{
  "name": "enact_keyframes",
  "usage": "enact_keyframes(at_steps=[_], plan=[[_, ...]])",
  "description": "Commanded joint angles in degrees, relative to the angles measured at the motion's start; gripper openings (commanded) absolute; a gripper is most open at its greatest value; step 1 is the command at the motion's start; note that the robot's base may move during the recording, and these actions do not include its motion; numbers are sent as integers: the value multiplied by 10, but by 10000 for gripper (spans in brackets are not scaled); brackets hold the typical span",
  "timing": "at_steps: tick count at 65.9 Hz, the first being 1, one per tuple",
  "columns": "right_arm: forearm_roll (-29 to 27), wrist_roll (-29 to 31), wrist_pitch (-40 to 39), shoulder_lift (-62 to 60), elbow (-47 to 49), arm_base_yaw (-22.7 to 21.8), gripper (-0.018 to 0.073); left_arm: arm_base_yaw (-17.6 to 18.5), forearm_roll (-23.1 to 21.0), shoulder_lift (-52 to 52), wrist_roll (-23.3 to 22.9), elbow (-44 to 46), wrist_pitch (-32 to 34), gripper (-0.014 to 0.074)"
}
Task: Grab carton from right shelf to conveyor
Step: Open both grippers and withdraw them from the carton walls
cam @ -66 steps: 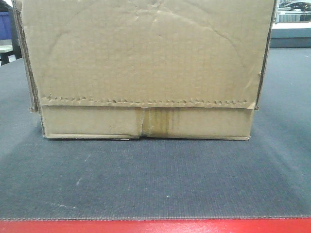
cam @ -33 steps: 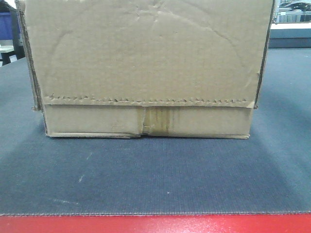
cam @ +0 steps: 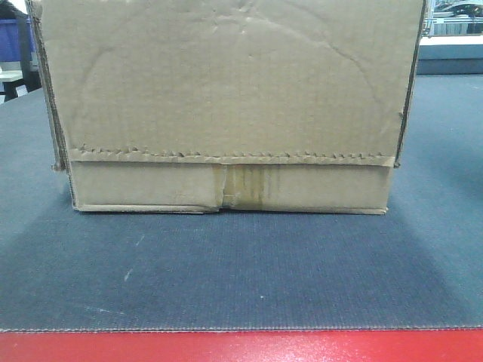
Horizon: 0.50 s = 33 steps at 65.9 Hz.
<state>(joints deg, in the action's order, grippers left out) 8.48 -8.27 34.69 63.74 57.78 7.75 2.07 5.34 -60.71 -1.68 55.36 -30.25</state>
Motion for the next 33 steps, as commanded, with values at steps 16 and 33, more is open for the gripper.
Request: enact_keyframes(at_steps=[16,33], plan=[[4,4,-170,-255,-220,-3,-70,0,14,232,2,-220,160,20],[4,4,-185,-473,-312,-3,-70,0,14,404,2,-297,159,20]])
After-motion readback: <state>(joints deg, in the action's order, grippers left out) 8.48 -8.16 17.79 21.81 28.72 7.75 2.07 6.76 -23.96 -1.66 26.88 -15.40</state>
